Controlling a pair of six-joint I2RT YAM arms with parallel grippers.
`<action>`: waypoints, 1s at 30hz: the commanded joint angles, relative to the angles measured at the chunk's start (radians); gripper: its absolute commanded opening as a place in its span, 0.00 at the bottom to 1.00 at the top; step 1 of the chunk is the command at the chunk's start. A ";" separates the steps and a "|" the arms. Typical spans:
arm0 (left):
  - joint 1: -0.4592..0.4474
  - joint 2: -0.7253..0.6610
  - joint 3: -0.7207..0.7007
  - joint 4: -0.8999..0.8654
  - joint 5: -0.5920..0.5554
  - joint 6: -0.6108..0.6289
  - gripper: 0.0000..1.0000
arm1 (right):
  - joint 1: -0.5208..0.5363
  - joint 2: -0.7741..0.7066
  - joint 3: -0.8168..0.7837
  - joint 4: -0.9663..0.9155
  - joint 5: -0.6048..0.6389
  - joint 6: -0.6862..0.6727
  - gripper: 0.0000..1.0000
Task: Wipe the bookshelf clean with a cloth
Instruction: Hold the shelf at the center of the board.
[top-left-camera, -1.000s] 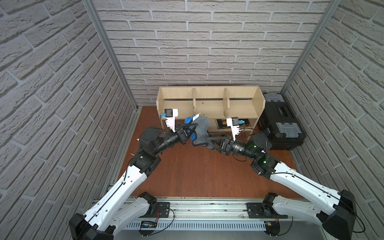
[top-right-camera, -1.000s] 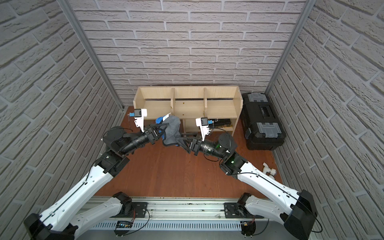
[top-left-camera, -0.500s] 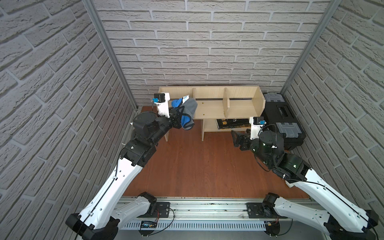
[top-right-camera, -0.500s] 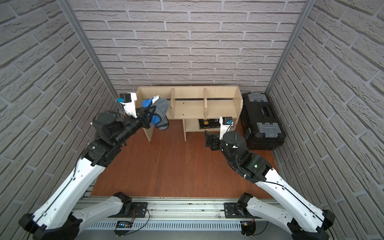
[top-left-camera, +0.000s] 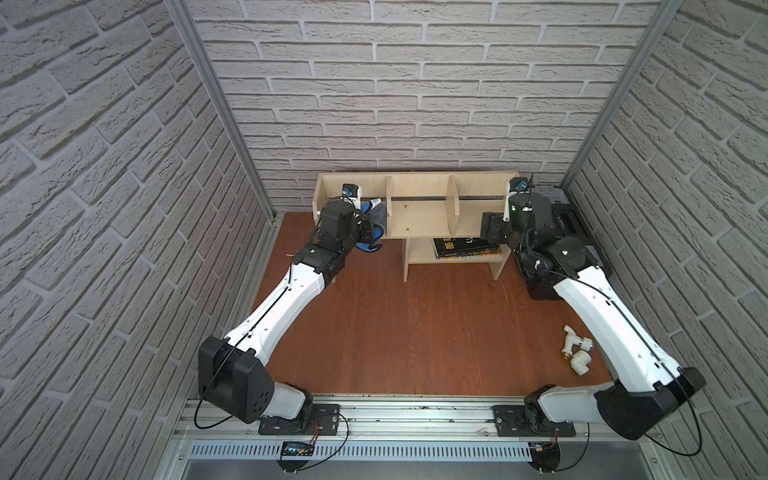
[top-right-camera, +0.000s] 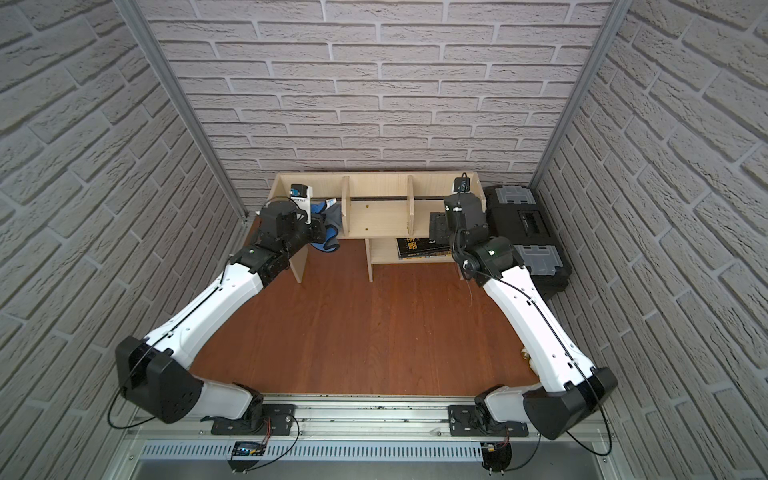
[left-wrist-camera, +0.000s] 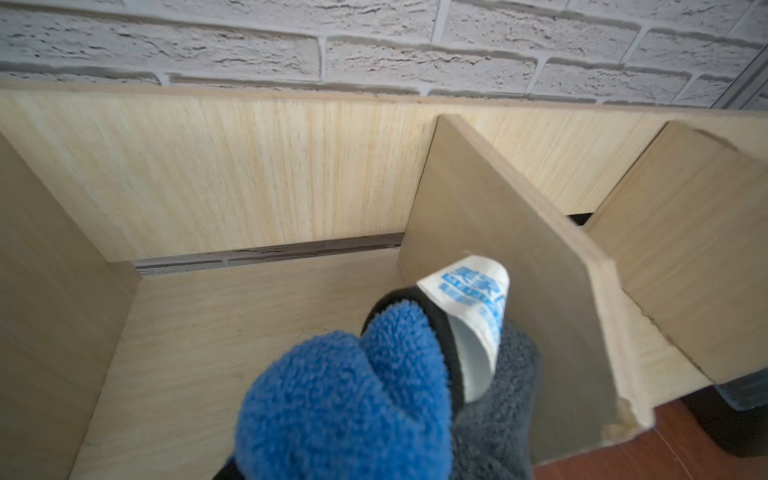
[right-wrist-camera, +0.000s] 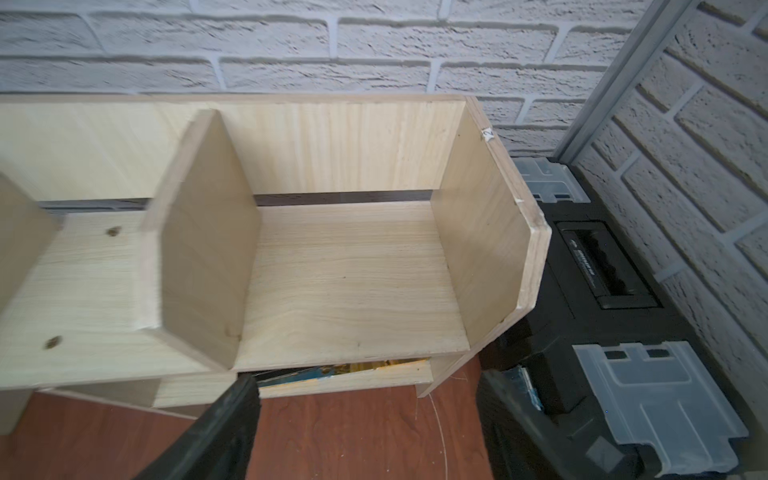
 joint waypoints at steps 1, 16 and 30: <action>0.013 -0.025 -0.006 0.079 -0.033 0.043 0.00 | -0.064 0.020 0.061 0.012 0.035 -0.031 0.85; 0.038 -0.006 0.061 0.053 -0.008 -0.037 0.00 | -0.228 0.185 0.134 0.014 -0.085 -0.039 0.65; 0.042 0.051 0.165 0.073 -0.015 -0.069 0.00 | -0.243 0.154 0.025 0.028 -0.187 -0.082 0.03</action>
